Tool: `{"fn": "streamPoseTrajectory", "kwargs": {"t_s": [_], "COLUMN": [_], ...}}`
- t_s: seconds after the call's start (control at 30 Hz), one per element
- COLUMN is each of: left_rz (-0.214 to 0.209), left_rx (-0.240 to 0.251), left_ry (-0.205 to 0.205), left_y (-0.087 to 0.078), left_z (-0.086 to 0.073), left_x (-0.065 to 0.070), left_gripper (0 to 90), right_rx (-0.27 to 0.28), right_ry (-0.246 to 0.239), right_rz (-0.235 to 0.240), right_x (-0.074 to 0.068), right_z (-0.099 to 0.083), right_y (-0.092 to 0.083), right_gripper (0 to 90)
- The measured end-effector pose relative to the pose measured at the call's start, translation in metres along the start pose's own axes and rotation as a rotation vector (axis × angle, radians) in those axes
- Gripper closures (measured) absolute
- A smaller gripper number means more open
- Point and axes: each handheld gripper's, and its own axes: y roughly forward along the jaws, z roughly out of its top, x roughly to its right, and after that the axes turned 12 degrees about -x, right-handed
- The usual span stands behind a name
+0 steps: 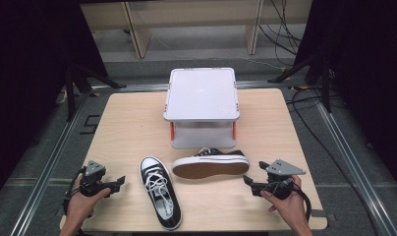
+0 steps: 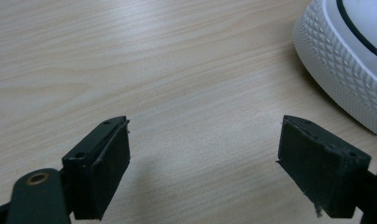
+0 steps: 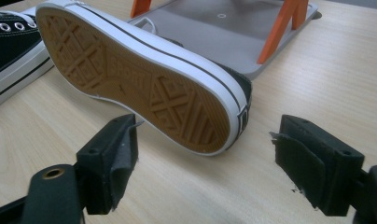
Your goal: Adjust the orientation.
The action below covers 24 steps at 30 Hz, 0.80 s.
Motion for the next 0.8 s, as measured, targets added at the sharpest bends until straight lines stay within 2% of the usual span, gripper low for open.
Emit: {"fn": "streamPoseTrajectory", "kwargs": {"t_s": [0.03,0.07,0.1,0.17,0.2,0.23,0.27,0.3,0.33,0.37,0.4,0.43,0.5,0.57,0.67,0.7,0.8], "left_rz": [-0.011,-0.009,-0.009,-0.008,-0.017,-0.004,-0.004,-0.003,-0.003,-0.004,-0.011,-0.002,-0.002,-0.002,-0.003,-0.005,-0.003], "left_rx": [0.005,0.005,0.005,0.004,0.007,-0.003,-0.003,-0.003,-0.003,-0.004,-0.004,-0.003,-0.002,-0.002,-0.004,-0.001,-0.002], "left_ry": [-0.001,-0.001,0.000,-0.001,-0.007,0.003,0.004,0.002,0.002,0.003,0.007,0.001,0.001,0.002,0.002,0.000,0.000], "left_y": [0.000,0.000,0.000,0.001,0.000,0.001,0.001,0.001,0.001,0.001,0.000,0.001,0.001,0.001,0.002,0.002,0.002], "left_z": [0.000,0.000,0.000,0.000,0.000,0.000,0.000,0.000,0.000,0.000,0.000,0.000,0.000,0.000,0.000,-0.001,-0.001], "left_x": [0.000,0.000,0.000,0.000,0.000,-0.001,-0.001,-0.001,-0.001,-0.001,-0.001,-0.001,-0.001,-0.001,-0.001,-0.001,-0.001], "left_gripper": [16.5,16.5,16.5,16.5,16.5,16.5,16.6,16.6,16.5,16.5,16.5,16.5,16.5,16.5,16.5,16.5,16.5], "right_rx": [0.000,0.016,0.010,0.022,0.030,0.022,0.032,0.037,0.037,0.039,0.045,0.045,0.051,0.073,0.059,0.063,0.069], "right_ry": [0.000,-0.020,-0.018,-0.006,-0.021,-0.011,-0.036,-0.012,-0.012,-0.033,-0.020,-0.015,-0.004,-0.016,-0.014,0.011,-0.017], "right_rz": [0.000,0.002,0.028,-0.006,-0.012,-0.006,-0.008,0.032,0.032,0.034,-0.001,0.015,0.008,0.031,0.025,0.036,0.032], "right_x": [0.000,0.001,0.001,-0.001,0.000,-0.001,0.000,-0.002,-0.002,-0.001,-0.003,-0.004,-0.006,-0.007,-0.008,-0.011,-0.011], "right_z": [0.000,0.001,0.002,0.005,0.006,0.007,0.010,0.013,0.013,0.015,0.017,0.020,0.024,0.030,0.041,0.044,0.056], "right_y": [0.000,0.001,0.001,0.000,0.001,0.001,0.002,0.005,0.005,0.005,0.004,0.005,0.006,0.009,0.009,0.010,0.016], "right_gripper": [22.5,23.2,25.4,26.2,26.8,28.0,28.6,29.4,29.4,30.1,30.8,31.5,32.7,34.8,38.2,39.6,43.6]}}
